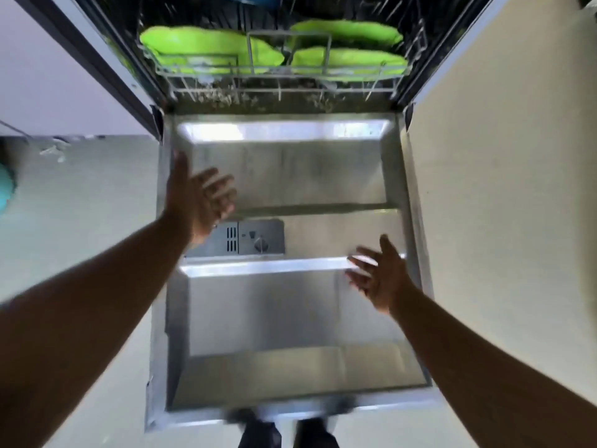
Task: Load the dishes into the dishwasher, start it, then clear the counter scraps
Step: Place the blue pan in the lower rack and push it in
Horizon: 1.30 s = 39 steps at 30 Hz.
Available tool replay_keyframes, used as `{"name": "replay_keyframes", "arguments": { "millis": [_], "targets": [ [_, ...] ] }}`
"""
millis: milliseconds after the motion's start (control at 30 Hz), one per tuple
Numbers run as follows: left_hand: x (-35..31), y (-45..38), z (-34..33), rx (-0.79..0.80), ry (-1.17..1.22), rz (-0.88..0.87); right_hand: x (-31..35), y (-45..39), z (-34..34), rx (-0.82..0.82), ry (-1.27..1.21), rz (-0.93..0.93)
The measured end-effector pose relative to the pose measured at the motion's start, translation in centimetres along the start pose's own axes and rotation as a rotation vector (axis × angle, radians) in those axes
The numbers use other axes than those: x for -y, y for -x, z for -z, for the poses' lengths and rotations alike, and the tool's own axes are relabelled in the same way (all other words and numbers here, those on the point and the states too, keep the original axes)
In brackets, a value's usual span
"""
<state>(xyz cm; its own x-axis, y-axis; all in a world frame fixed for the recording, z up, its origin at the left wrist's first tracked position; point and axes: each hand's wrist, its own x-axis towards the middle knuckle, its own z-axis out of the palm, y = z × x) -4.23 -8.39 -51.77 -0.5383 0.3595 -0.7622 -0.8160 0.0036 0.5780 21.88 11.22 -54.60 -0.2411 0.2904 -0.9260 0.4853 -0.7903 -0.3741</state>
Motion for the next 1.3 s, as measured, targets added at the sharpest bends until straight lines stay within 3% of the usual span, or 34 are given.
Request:
{"name": "replay_keyframes", "arguments": {
  "millis": [200,300,367,467,700,833,1133,1300],
  "targets": [
    [19.0,14.7,10.2,-0.117,0.347,0.429,-15.9,6.0,5.4,-0.106,-0.032,-0.258],
    [26.4,19.7,13.9,-0.397,0.542,0.585,-19.6,7.9,7.3,-0.256,0.128,-0.36],
    [29.5,21.1,15.2,-0.597,0.534,0.659,-21.2,8.2,8.2,-0.284,0.216,-0.435],
    [31.6,20.3,15.8,-0.621,0.554,0.642,-22.8,7.3,9.1,-0.278,0.188,-0.512],
    [31.6,15.7,13.5,-0.684,0.696,0.319,-25.2,4.6,8.5,-0.364,-0.416,-0.374],
    [31.0,17.0,13.2,-0.668,0.73,0.303,-25.6,5.1,7.1,-0.316,-0.623,-0.325],
    [22.4,26.6,10.2,-0.64,0.793,0.353,-21.4,15.6,7.4,-0.249,-0.538,-0.294],
    [13.4,35.0,6.7,-0.523,0.899,0.347,-15.8,23.3,5.8,-0.343,-0.437,-0.097]
  ]
}}
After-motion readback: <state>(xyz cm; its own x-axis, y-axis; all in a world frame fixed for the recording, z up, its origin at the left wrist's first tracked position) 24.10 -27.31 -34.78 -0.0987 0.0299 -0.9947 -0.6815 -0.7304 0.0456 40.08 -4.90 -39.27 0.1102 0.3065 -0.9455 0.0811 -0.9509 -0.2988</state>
